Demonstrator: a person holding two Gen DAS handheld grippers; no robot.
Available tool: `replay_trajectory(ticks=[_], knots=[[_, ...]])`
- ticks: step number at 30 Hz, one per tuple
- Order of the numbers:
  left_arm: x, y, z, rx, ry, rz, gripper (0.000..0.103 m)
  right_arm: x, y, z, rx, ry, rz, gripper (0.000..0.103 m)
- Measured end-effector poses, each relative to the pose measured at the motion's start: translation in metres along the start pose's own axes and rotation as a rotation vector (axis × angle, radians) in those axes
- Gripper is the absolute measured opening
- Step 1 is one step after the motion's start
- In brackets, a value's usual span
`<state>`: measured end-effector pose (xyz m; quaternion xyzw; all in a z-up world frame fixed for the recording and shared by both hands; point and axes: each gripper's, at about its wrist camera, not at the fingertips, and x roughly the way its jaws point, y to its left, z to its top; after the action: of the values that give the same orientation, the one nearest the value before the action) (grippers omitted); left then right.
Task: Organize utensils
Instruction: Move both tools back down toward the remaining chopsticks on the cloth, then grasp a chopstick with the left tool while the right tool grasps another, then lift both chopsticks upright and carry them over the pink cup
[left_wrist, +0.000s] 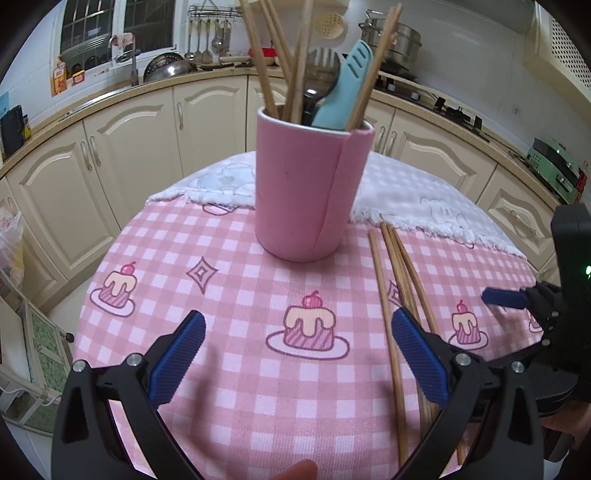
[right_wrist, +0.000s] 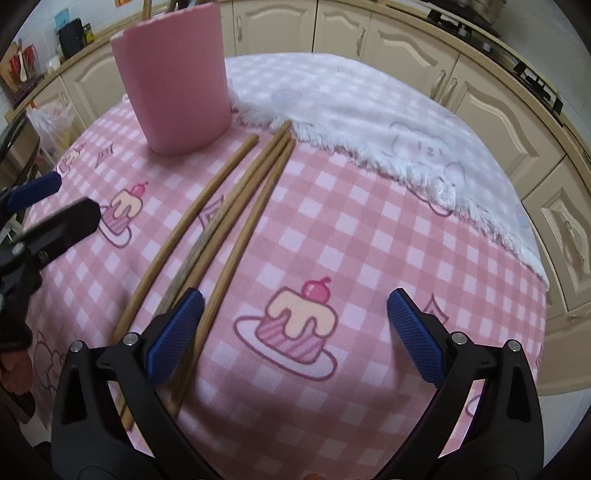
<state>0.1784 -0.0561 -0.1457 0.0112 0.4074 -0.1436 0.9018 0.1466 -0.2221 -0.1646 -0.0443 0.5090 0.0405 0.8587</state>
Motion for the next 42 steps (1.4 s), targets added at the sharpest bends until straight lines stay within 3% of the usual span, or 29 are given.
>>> replay_trajectory(ticks=[7,17,21,26,28,29,30,31,32,33,34,42], knots=[[0.010,-0.015,0.004,0.085,0.031,-0.012,0.099,0.000,-0.015,-0.002,0.030,-0.006,0.000,0.097],[0.043,-0.041,0.010,0.227,0.148,0.011,0.099,0.001,-0.040,-0.002,0.040,-0.004,-0.004,0.097],[0.056,-0.043,0.018,0.235,0.193,0.008,0.096,0.005,-0.040,0.008,0.027,-0.002,0.002,0.093],[0.064,-0.046,0.033,0.258,0.219,-0.036,0.071,0.013,-0.033,0.031,-0.016,0.006,0.027,0.073],[0.065,-0.053,0.036,0.287,0.225,-0.053,0.058,0.016,-0.027,0.040,-0.036,0.010,0.043,0.059],[0.065,-0.058,0.038,0.304,0.230,-0.066,0.045,0.017,-0.024,0.044,-0.046,0.011,0.050,0.054],[0.064,-0.062,0.039,0.320,0.235,-0.078,0.028,0.017,-0.022,0.046,-0.058,0.010,0.061,0.040],[0.065,-0.064,0.040,0.329,0.239,-0.085,0.017,0.017,-0.019,0.048,-0.065,0.009,0.073,0.026],[0.064,-0.067,0.041,0.342,0.244,-0.085,0.008,0.016,-0.016,0.048,-0.074,0.008,0.079,0.021],[0.063,-0.069,0.040,0.350,0.246,-0.086,0.005,0.016,-0.014,0.049,-0.079,0.008,0.087,0.009],[0.062,-0.070,0.039,0.352,0.243,-0.086,0.005,0.016,-0.014,0.048,-0.072,0.008,0.108,0.008],[0.034,-0.048,0.028,0.250,0.160,-0.135,0.005,-0.005,-0.044,0.037,0.098,-0.071,0.272,0.006]])
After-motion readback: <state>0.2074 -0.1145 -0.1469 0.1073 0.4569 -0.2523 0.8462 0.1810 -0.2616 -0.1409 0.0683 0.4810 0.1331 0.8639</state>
